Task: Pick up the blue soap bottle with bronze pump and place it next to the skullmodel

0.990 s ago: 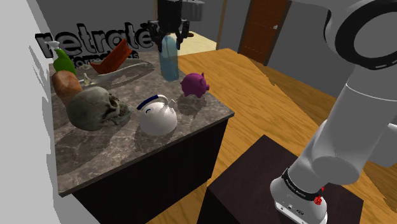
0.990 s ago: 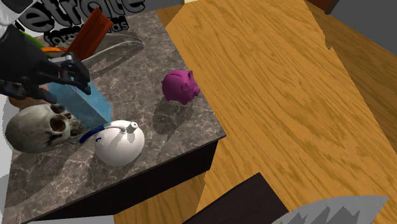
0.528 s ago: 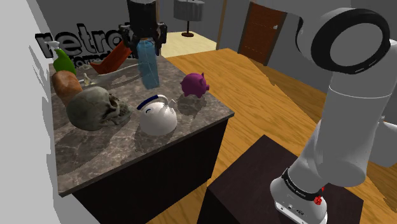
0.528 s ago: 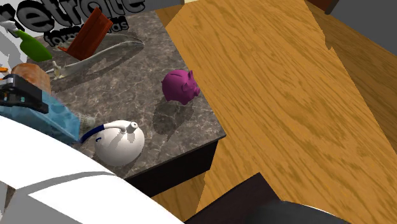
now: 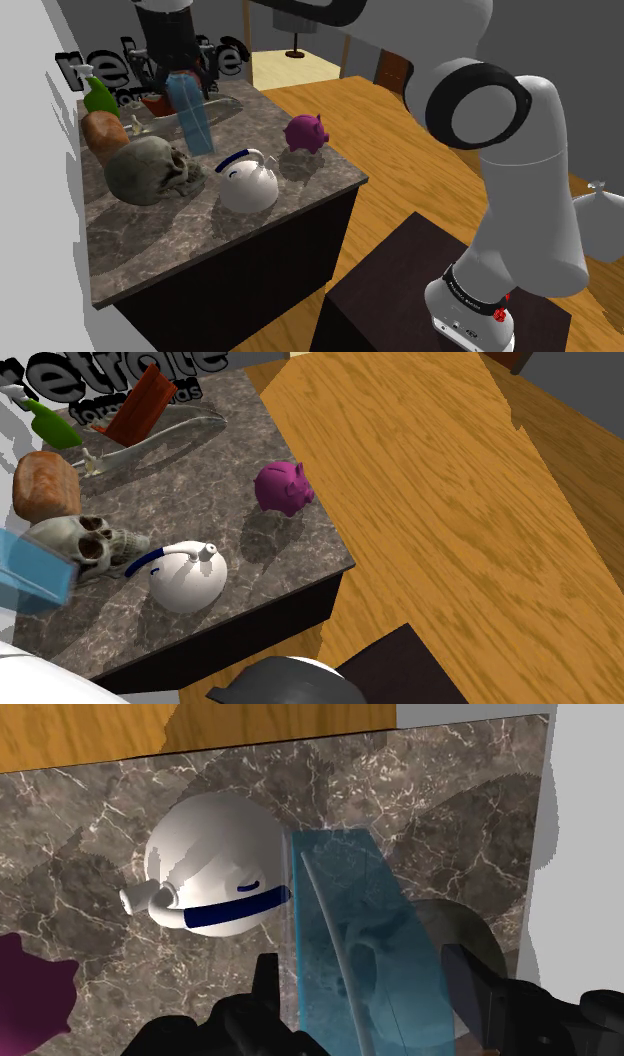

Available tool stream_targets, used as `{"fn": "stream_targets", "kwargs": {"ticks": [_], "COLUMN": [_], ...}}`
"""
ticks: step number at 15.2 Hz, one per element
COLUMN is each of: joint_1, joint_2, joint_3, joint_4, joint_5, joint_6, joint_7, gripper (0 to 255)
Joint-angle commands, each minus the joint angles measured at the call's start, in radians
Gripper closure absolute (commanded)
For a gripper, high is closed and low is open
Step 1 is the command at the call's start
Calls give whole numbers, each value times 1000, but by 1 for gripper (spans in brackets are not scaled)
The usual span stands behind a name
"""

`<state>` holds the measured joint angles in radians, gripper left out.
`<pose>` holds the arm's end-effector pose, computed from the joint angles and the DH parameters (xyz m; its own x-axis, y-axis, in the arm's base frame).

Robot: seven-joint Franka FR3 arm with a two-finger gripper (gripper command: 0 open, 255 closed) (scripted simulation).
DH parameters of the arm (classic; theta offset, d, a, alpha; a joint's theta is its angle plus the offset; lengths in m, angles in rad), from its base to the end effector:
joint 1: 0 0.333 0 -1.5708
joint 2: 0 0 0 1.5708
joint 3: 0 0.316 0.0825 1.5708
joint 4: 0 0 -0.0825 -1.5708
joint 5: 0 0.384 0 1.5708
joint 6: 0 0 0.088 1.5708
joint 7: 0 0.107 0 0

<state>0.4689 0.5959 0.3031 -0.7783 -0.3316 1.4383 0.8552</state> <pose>0.5776 0.3934 0.6137 0.9665 -0.1903 0.1720 -0.1996 -0.9791 0.0383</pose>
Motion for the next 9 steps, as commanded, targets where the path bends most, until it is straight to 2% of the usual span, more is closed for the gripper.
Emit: {"fn": "stream_targets", "kwargs": {"ticks": [1, 9], "joint_1": [2, -46], "joint_2": [-3, -87], "joint_3": [2, 12], "joint_4": [-28, -281], "joint_5": [0, 21], "joint_6": [23, 187], "joint_7": [14, 44], "gripper": [255, 255]}}
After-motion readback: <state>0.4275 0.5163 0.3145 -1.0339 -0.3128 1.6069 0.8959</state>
